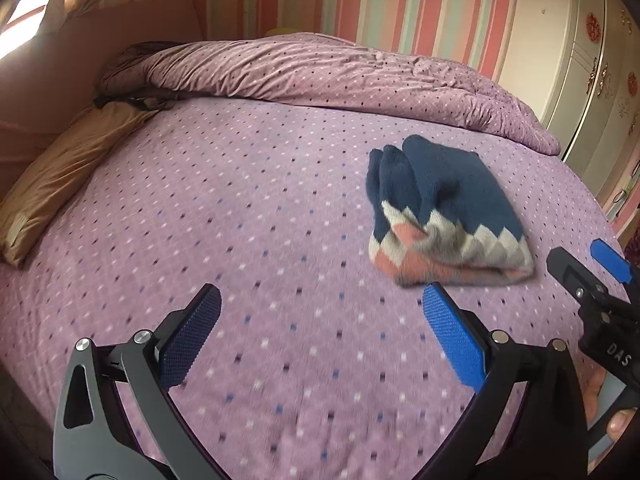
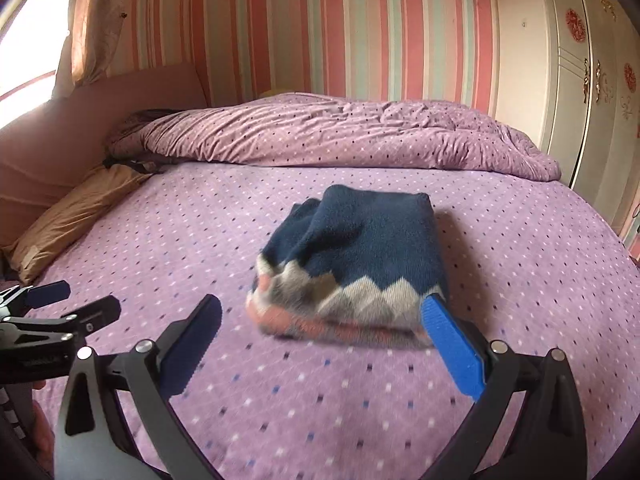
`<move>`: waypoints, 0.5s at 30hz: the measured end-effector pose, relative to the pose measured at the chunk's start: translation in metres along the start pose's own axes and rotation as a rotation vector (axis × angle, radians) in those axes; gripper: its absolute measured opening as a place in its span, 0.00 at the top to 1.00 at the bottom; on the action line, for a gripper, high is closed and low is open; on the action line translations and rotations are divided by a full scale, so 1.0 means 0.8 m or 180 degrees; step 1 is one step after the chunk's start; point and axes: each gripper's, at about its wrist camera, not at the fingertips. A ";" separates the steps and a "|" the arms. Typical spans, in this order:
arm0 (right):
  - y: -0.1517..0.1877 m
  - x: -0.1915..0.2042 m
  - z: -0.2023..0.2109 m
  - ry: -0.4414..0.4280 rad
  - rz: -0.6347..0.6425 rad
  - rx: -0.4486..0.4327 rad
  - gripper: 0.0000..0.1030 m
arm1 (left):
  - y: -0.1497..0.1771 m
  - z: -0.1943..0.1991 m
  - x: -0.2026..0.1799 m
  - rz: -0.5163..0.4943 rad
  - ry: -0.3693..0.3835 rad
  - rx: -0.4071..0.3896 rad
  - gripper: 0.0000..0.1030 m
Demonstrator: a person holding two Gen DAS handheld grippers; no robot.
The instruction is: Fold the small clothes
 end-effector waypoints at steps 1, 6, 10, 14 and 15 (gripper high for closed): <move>0.004 0.002 0.012 0.0025 -0.0012 0.0004 0.02 | 0.002 0.008 0.002 0.0008 0.0009 -0.0004 0.03; 0.013 0.009 0.067 0.0166 -0.0044 0.0013 0.02 | 0.015 0.072 -0.002 -0.0040 -0.0021 -0.0199 0.03; 0.018 0.008 0.108 0.0196 -0.0166 0.0055 0.02 | 0.026 0.118 -0.012 -0.0160 -0.0015 -0.0329 0.03; 0.024 0.011 0.143 0.0178 -0.0227 0.0072 0.02 | 0.037 0.151 -0.016 -0.0289 0.0101 -0.0234 0.03; 0.026 0.013 0.152 0.0183 -0.0211 0.0067 0.02 | 0.041 0.159 -0.018 -0.0325 0.0059 -0.0239 0.03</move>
Point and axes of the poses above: each gripper's, at about its wrist camera, not at the fingertips, and z roughly against the way its jaws point, x to its left, y to its underside, and after that the axes turned 7 degrees about x, right-handed
